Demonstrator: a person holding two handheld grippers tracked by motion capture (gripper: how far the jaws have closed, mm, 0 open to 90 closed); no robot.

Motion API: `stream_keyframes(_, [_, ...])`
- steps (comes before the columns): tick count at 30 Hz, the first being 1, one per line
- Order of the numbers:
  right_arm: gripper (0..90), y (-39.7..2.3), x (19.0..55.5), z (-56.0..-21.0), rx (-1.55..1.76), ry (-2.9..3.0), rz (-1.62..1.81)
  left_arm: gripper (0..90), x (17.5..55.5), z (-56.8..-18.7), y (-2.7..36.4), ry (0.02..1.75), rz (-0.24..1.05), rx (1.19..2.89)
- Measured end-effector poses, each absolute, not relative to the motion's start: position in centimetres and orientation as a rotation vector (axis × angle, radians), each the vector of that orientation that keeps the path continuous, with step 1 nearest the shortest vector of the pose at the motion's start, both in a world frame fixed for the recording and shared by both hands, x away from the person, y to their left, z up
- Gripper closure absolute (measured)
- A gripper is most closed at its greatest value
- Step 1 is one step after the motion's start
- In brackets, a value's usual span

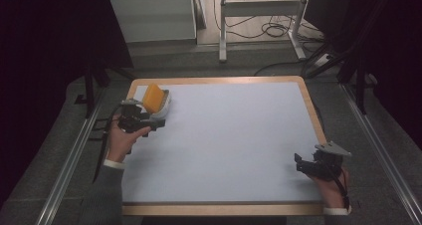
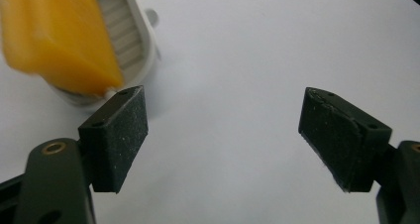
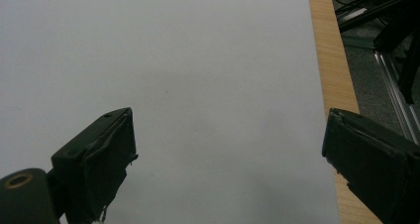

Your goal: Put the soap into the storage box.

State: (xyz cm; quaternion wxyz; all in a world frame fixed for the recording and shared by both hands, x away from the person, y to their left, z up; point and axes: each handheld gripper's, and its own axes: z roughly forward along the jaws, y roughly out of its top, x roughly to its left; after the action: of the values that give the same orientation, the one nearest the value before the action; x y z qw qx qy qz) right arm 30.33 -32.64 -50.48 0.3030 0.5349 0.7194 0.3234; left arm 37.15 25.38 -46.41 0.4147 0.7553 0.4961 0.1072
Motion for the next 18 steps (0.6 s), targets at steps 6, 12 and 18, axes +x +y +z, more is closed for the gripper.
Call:
stream_keyframes(6, [6.6, -32.7, 30.3, -50.4, 1.415, 1.906, 0.862, 19.9, 34.2, -48.3, 24.9, 1.207, 0.255, 1.93])
stream_keyframes(12, [6.6, -32.7, 30.4, -50.6, 1.419, 1.913, 0.855, 19.7, 33.1, -49.9, 24.6, 1.205, 0.21, 1.954])
stream_keyframes(18, [6.5, -32.6, 30.4, -50.7, 1.414, 1.912, 0.854, 18.9, 33.0, -50.8, 24.0, 1.195, 0.212, 2.003])
